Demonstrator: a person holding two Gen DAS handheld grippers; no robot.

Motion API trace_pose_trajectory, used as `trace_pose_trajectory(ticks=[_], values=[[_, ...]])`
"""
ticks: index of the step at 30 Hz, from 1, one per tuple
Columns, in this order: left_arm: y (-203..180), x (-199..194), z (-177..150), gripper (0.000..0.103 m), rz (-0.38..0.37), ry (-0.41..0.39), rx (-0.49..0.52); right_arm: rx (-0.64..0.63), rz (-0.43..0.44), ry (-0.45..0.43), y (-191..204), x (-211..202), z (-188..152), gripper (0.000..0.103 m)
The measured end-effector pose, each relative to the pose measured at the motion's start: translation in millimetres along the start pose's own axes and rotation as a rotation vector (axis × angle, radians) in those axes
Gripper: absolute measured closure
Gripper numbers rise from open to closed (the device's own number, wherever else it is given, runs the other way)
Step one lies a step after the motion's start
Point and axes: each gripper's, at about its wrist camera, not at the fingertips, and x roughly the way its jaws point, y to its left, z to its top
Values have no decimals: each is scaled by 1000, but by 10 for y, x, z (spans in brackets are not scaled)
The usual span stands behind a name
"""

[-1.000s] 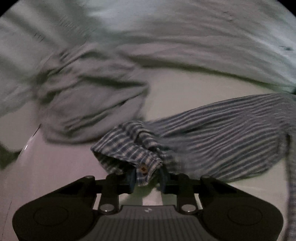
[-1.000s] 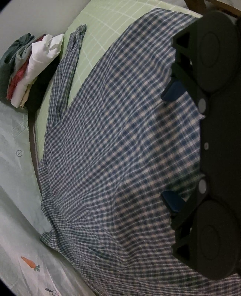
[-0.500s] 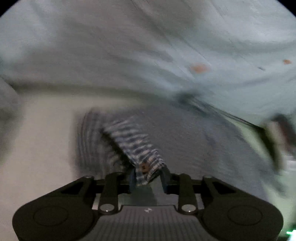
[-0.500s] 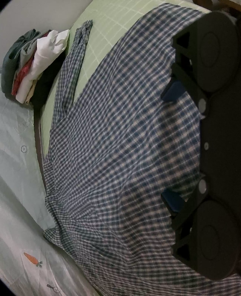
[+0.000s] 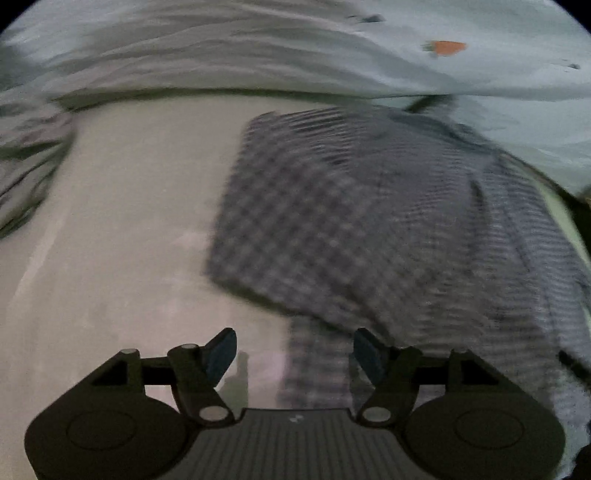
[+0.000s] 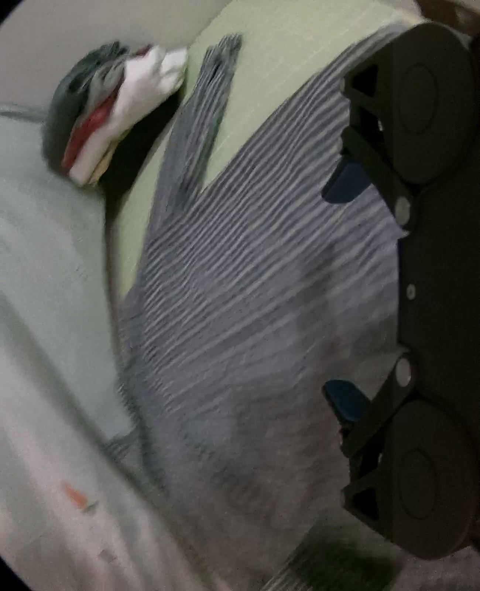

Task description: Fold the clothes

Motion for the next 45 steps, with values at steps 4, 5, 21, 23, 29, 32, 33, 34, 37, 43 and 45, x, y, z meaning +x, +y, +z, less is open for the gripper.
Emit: trace_pose_trajectory(ticks=[4,5,21,23,29,32,33,34,37,43,45], values=[[120,83,-58,31,62,51,-19,-32,148,-11,441,-2,163,0],[128,101,-68,31,63,58,-16,-45,183,-9,562,2,183,1],[-23,251,-191,10,80,78,198,-184,416,115,1326,-44,-276,72],[-31,261,-184,9,80,76,201,-196,437,129,1381,-55,-339,94],[-30,289,-204,5,87,63,195,-130,469,86,1152,-140,-316,99],[-42,287,-224,5,102,56,179,-132,458,49,1042,-271,-322,99],[-52,282,-234,5,109,52,176,-134,454,42,1002,-307,-321,99],[-77,274,-248,5,122,43,184,-137,452,35,965,-340,-321,99],[-184,251,-278,5,174,16,219,-158,468,25,880,-395,-327,99],[-368,61,-401,6,249,-20,194,-143,475,10,507,-329,-203,99],[-475,-40,-441,6,258,-44,178,-129,474,7,349,-295,-141,99]])
